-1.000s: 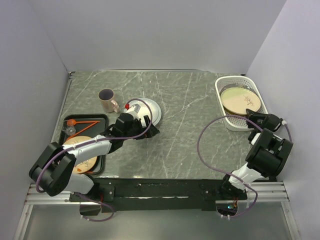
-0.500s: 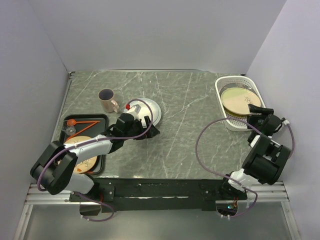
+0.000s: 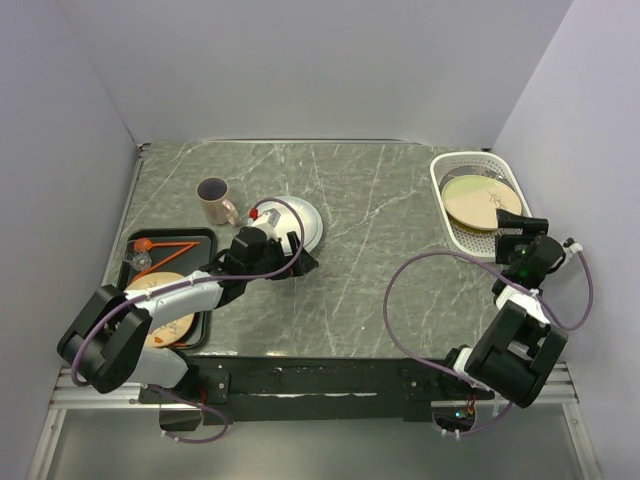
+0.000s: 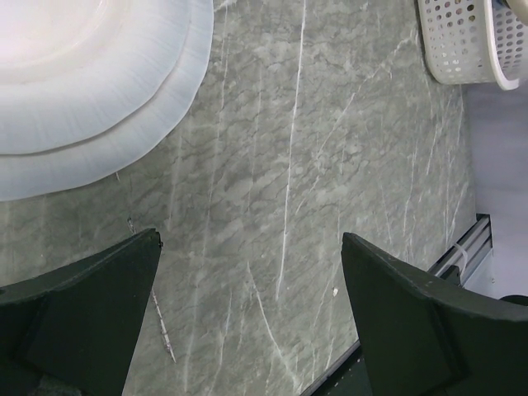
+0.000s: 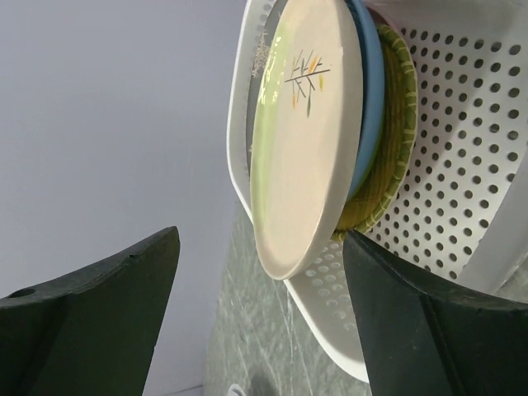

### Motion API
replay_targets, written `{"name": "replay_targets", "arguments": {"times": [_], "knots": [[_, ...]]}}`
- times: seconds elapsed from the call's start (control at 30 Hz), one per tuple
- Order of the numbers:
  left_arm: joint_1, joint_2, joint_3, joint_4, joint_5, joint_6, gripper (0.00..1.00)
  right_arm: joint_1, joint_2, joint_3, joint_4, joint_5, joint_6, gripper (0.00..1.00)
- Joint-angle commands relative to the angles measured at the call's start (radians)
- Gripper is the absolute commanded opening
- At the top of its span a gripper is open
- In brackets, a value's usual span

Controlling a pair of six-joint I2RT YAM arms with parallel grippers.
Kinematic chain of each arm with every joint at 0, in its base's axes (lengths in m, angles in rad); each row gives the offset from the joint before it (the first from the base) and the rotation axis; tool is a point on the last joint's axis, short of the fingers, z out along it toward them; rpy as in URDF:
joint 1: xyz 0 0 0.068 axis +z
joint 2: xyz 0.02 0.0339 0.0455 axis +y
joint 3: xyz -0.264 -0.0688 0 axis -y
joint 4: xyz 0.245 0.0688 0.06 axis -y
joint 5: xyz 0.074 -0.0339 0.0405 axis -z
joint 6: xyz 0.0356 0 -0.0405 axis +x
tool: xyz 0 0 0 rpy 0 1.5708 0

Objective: Place the plates into the plastic bin on the countertop
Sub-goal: Place the plate in the plastic bin, then pick up the plate at the center of the board.

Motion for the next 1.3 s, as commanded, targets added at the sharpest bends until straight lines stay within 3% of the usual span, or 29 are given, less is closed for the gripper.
{"name": "replay_targets", "arguments": {"times": [0.0,0.37,0.77,1.27], "knots": [[-0.005,-0.025,0.012,-0.001,-0.025,-0.007,0.96,-0.002,-0.033,0.009,0.010,-0.010,-0.021,0.87],[0.009,-0.014,0.072,-0.109,-0.077,0.015,0.97,0.145,-0.156,0.002,-0.051,0.055,-0.131,0.87],[0.202,-0.093,0.014,-0.110,0.015,0.029,0.97,0.436,-0.239,-0.026,-0.085,0.152,-0.188,0.87],[0.305,-0.059,0.060,-0.152,-0.007,0.016,0.95,0.801,-0.058,-0.072,0.047,0.255,-0.167,0.87]]}}
